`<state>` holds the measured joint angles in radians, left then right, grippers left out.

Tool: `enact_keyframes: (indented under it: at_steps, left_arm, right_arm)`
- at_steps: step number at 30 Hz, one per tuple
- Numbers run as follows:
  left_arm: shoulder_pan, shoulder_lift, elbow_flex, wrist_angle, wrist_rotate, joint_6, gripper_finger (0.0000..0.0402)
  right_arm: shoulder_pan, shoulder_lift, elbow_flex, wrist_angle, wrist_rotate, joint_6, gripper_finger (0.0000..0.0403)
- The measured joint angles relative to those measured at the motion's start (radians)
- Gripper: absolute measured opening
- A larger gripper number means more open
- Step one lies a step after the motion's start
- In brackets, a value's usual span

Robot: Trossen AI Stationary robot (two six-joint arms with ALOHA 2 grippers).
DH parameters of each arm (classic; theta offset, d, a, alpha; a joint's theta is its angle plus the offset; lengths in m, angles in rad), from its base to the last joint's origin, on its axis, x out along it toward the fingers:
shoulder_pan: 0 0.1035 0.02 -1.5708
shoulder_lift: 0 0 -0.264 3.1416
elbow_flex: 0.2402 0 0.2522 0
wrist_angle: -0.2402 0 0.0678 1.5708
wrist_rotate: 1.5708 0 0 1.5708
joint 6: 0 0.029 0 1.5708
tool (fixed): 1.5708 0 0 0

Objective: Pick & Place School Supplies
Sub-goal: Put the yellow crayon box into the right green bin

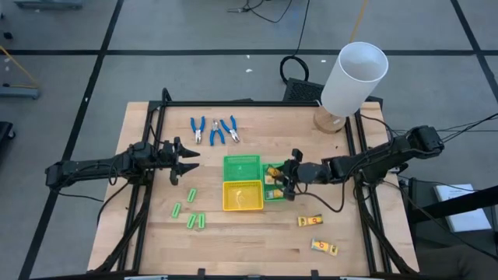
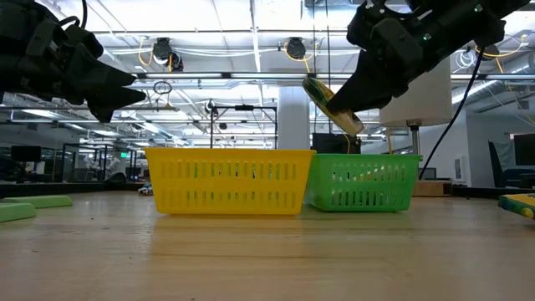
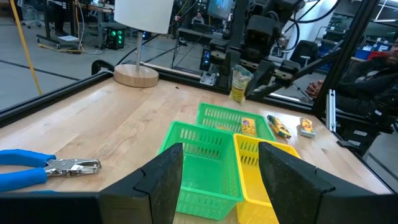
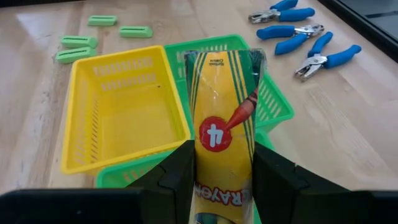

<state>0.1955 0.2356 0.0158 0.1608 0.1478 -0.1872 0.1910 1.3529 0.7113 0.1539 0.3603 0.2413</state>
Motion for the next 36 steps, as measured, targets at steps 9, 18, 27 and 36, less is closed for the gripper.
enact_keyframes:
  at_steps: [9, 18, 27, 36]
  left_arm:
    - [0.000, 0.000, 0.000, 0.000, 0.000, 0.000, 0.0214]
    - [0.000, 0.000, 0.000, 0.000, 0.000, 0.000, 0.0214]
    - [0.000, 0.000, 0.000, 0.000, 0.000, 0.000, 0.0214]
    - [0.000, 0.000, 0.000, 0.000, 0.000, 0.000, 0.0214]
  right_arm:
    - [-0.002, -0.001, -0.020, 0.006, -0.001, -0.036, 0.0123]
    - [-0.009, -0.001, -0.150, 0.184, 0.000, -0.018, 0.0123]
    - [-0.009, -0.001, -0.217, 0.306, -0.011, -0.018, 0.0123]
    - [-0.011, -0.001, -0.217, 0.283, -0.024, -0.003, 0.0123]
